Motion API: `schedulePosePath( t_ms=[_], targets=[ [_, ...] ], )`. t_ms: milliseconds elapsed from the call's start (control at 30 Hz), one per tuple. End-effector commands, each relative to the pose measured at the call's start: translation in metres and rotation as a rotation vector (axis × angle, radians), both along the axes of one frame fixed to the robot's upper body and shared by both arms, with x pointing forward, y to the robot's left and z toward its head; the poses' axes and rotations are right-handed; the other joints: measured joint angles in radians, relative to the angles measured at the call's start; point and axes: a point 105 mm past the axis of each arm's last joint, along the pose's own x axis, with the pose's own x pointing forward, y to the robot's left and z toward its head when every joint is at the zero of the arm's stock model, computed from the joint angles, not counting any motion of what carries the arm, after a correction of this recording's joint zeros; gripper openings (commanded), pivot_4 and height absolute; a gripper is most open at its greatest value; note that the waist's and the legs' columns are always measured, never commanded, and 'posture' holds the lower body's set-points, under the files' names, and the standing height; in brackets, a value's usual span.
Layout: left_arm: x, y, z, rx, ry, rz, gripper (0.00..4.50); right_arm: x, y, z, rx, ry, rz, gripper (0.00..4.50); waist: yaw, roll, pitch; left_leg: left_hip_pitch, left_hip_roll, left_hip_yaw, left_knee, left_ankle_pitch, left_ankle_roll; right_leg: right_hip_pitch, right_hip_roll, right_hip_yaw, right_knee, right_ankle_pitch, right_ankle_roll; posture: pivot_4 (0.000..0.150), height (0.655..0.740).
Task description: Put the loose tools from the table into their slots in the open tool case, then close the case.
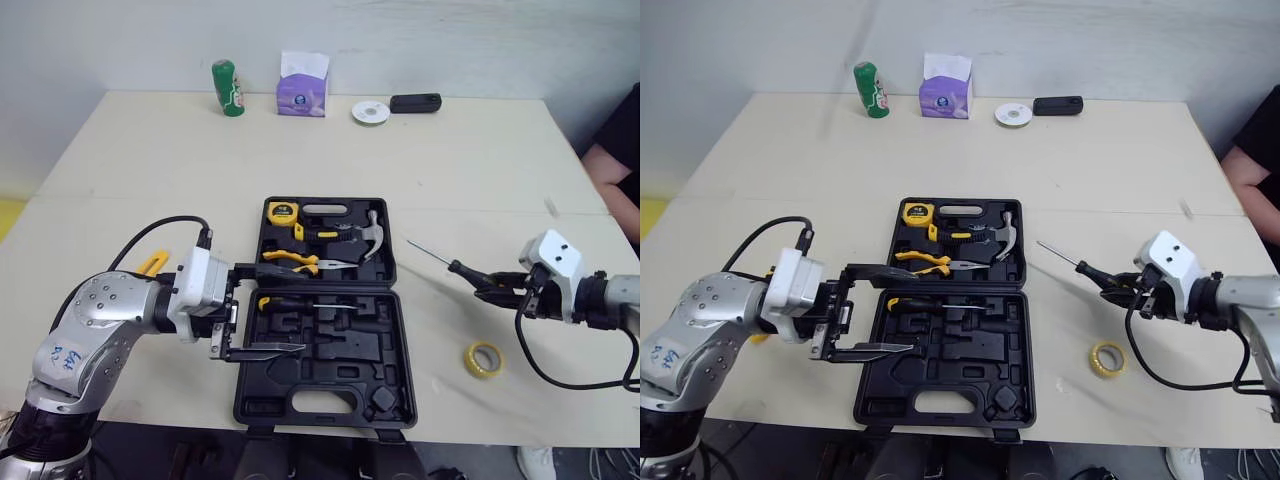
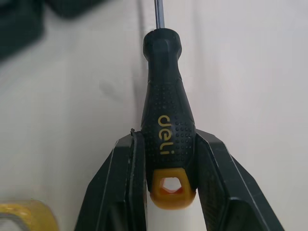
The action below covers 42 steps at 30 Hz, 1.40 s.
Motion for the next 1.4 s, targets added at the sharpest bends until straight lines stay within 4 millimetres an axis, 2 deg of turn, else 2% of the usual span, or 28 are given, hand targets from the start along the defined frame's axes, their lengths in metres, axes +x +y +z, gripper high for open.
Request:
schedulePosePath(
  t_ms=[33, 133, 400, 567, 800, 1400],
  targets=[
    [0.0, 0.02, 0.002, -0.011, -0.003, 0.048, 4.5, -0.012, 0.046, 0.021, 0.041, 0.007, 0.192, 0.95, -0.003, 0.0, 0.001, 0.0, 0.0, 0.0, 0.0, 0.0, 0.0, 0.0, 0.0, 0.0, 0.0, 0.0, 0.0, 0.15, 0.74],
    [0.002, 0.038, -0.007, 0.036, 0.013, 0.097, 4.5, -0.022, 0.077, 0.021, 0.048, 0.071, 0.321, 0.95, -0.005, -0.002, 0.003, 0.0, 0.001, 0.0, -0.001, 0.0, -0.001, -0.001, 0.0, 0.0, 0.0, 0.0, -0.001, 0.15, 0.74],
    [-0.001, 0.073, -0.032, 0.106, 0.06, 0.224, 4.5, -0.024, 0.13, 0.009, -0.08, 0.139, 0.463, 0.95, -0.004, -0.003, 0.003, -0.004, 0.0, -0.002, 0.0, -0.001, 0.0, -0.004, -0.003, -0.001, -0.001, 0.0, -0.002, 0.15, 0.74],
    [-0.003, 0.073, -0.034, 0.093, 0.064, 0.261, 4.5, -0.027, 0.141, 0.001, -0.157, 0.163, 0.515, 0.95, -0.002, -0.003, 0.003, -0.015, -0.002, -0.005, 0.002, 0.0, 0.001, -0.013, -0.006, -0.004, 0.001, 0.0, -0.002, 0.15, 0.74],
    [-0.009, 0.065, -0.037, 0.107, 0.081, 0.265, 4.5, -0.026, 0.152, -0.011, -0.204, 0.173, 0.541, 0.95, -0.007, -0.003, 0.004, -0.015, -0.002, -0.004, 0.003, 0.001, 0.001, -0.013, -0.005, -0.005, 0.005, 0.0, -0.002, 0.15, 0.74],
    [-0.007, 0.055, -0.025, 0.101, 0.094, 0.271, 4.5, -0.013, 0.147, -0.025, -0.268, 0.155, 0.467, 0.95, -0.006, -0.004, 0.003, -0.015, -0.002, -0.004, 0.003, 0.002, 0.0, -0.014, -0.005, -0.005, 0.006, 0.0, -0.002, 0.15, 0.74]
  ],
)
